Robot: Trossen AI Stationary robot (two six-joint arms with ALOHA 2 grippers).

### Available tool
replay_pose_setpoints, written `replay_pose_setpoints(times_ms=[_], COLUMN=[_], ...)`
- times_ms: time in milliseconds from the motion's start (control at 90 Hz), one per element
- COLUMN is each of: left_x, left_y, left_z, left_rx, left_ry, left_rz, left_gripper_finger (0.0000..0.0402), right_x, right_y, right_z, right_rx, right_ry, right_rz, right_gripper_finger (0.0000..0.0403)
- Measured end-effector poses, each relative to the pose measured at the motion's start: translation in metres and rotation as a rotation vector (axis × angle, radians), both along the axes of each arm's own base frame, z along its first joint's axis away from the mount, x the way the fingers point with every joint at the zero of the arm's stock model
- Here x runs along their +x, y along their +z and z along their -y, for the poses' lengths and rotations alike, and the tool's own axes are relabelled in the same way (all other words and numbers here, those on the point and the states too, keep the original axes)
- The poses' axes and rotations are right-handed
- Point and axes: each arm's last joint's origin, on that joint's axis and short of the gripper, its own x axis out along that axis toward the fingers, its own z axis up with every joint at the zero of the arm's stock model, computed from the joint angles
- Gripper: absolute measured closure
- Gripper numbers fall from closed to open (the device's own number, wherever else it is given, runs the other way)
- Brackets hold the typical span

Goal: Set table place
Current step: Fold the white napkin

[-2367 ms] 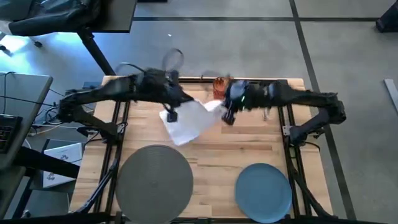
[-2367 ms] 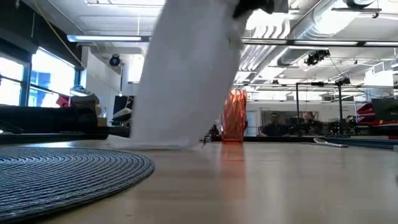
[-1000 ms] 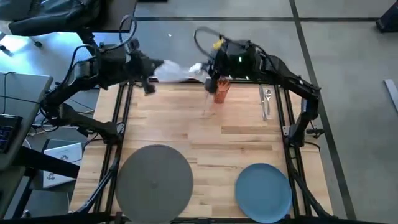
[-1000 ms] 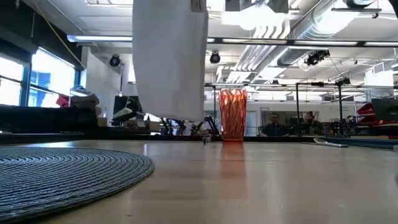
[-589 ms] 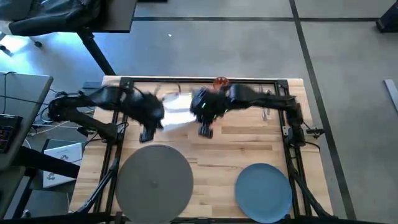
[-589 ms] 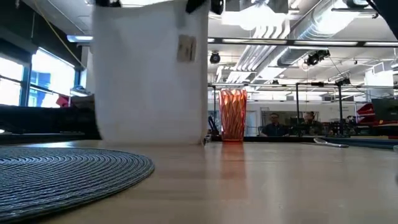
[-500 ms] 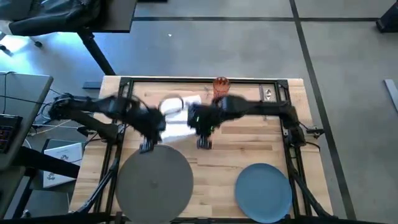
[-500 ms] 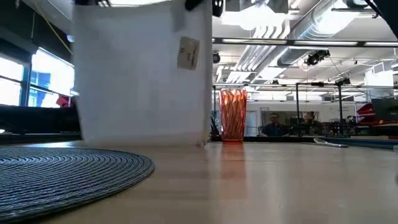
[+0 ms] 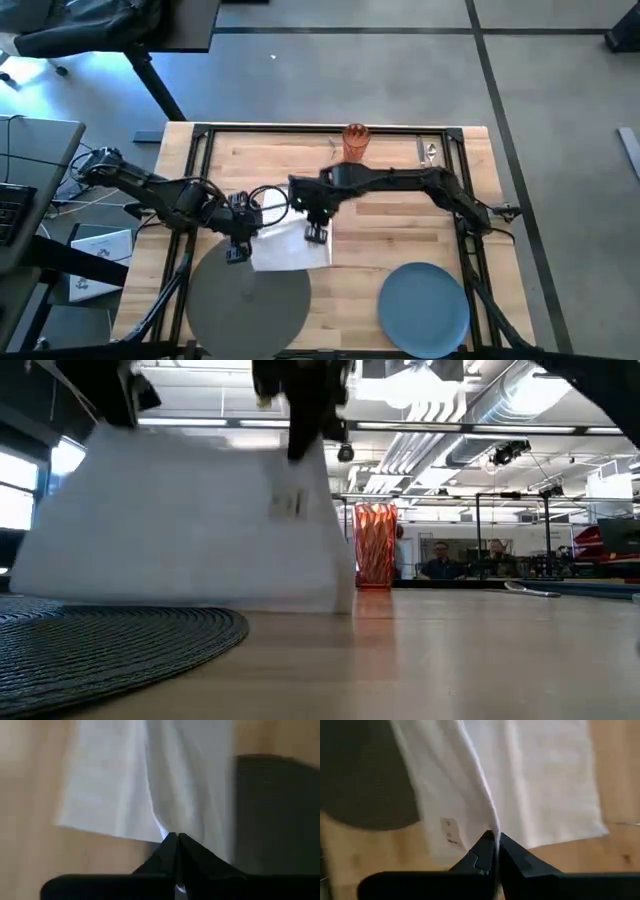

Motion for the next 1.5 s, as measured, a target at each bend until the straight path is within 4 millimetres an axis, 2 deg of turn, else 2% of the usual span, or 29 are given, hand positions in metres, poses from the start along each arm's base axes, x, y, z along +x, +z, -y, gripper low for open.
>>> replay_pose_setpoints(times_ms=[156, 289, 400, 633, 822, 1056, 1189, 1367, 1500], left_x=[0.003, 0.006, 0.009, 0.013, 0.017, 0.017, 0.016, 0.015, 0.012], left_y=[-0.029, -0.058, -0.072, -0.073, -0.083, -0.098, -0.102, -0.1, -0.09], left_z=[-0.022, -0.038, -0.049, -0.068, -0.081, -0.088, -0.091, -0.097, -0.098], left_rx=[0.238, 0.278, 0.281, 0.29, 0.282, 0.303, 0.252, 0.215, 0.222], left_ry=[0.096, 0.114, 0.137, 0.188, 0.205, 0.211, 0.193, 0.2, 0.213], left_rz=[0.022, 0.042, 0.085, 0.112, 0.067, 0.048, 0.048, 0.063, 0.073], left_gripper_finger=[0.0402, 0.0401, 0.0401, 0.0401, 0.0401, 0.0401, 0.0393, 0.0346, 0.0302], right_x=[0.008, 0.012, 0.011, 0.005, 0.01, 0.014, 0.016, 0.015, 0.008], right_y=[-0.028, -0.046, -0.058, -0.055, -0.067, -0.081, -0.091, -0.091, -0.077], right_z=[0.032, 0.054, 0.068, 0.077, 0.082, 0.082, 0.083, 0.083, 0.086], right_rx=[-0.08, -0.098, -0.091, -0.1, -0.128, -0.126, -0.137, -0.18, -0.216], right_ry=[-0.082, -0.136, -0.191, -0.202, -0.216, -0.233, -0.285, -0.305, -0.313], right_rz=[-0.072, -0.113, -0.157, -0.193, -0.194, -0.214, -0.236, -0.242, -0.254], right_gripper_finger=[0.0403, 0.0403, 0.0403, 0.0403, 0.0403, 0.0403, 0.04, 0.0358, 0.0304])
